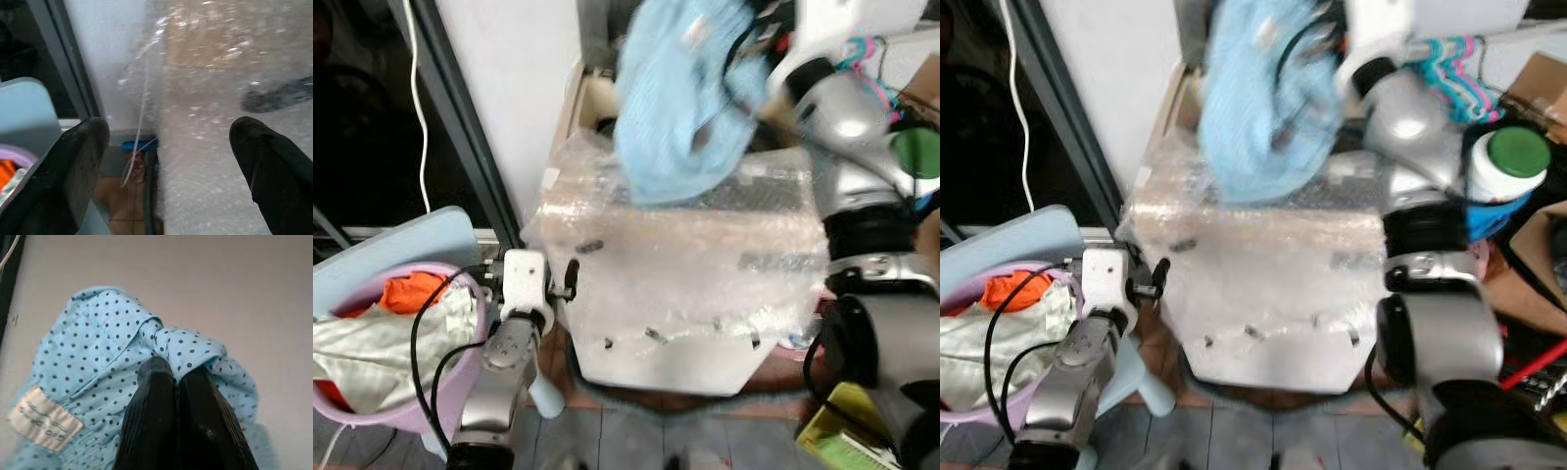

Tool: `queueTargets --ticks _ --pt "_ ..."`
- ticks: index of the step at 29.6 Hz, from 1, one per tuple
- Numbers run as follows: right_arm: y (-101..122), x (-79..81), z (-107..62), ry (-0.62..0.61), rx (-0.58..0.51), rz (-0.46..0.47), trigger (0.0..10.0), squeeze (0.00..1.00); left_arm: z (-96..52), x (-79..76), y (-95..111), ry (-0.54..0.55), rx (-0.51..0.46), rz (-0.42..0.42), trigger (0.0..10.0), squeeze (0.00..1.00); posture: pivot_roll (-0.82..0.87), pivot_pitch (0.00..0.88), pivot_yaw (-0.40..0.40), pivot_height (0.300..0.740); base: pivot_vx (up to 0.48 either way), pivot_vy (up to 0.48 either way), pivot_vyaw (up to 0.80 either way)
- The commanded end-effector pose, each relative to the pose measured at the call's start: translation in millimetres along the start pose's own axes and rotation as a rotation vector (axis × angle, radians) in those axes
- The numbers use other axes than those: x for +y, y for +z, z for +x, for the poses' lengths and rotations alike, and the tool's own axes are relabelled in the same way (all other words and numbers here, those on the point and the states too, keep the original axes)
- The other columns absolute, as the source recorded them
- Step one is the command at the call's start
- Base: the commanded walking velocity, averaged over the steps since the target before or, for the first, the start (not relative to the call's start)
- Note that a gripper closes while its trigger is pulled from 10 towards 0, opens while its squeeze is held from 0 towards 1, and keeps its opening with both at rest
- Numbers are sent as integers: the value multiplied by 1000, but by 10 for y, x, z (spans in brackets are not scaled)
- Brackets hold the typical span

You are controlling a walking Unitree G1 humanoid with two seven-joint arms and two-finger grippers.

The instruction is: Clothes washing

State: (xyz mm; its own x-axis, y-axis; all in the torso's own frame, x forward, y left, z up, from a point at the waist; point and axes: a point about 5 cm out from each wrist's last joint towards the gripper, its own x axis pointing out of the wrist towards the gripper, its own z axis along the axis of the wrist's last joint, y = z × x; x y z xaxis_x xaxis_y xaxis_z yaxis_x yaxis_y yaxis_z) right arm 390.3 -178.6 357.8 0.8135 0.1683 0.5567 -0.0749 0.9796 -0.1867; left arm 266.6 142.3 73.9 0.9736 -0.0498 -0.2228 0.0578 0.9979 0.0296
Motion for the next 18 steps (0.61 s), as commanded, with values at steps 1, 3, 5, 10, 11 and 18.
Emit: queueTargets --ticks 1,3,5,10,11,18 --pt "-127 50 -14 -6 48 32 10000 0 3 20 21 15 -4 6 10000 0 -47 0 20 740 0 0 0" --pt "-264 86 -64 25 109 65 10000 0 -3 23 20 19 -5 2 10000 0 -47 0 20 740 0 0 0" --pt "-409 179 -144 86 159 68 10000 1000 -8 23 20 20 -5 0 10000 0 -49 0 18 740 0 0 0" --pt "-680 359 -366 209 239 57 10000 1000 -8 18 19 16 -2 2 10000 0 -54 0 24 740 0 0 0" --pt "-704 366 -389 218 246 53 10000 1000 -6 16 19 14 -2 5 10000 0 -56 0 26 740 0 0 0" --pt "-888 290 -629 239 336 17 10000 1000 12 9 31 19 -2 18 10000 0 -60 0 28 740 0 0 0"
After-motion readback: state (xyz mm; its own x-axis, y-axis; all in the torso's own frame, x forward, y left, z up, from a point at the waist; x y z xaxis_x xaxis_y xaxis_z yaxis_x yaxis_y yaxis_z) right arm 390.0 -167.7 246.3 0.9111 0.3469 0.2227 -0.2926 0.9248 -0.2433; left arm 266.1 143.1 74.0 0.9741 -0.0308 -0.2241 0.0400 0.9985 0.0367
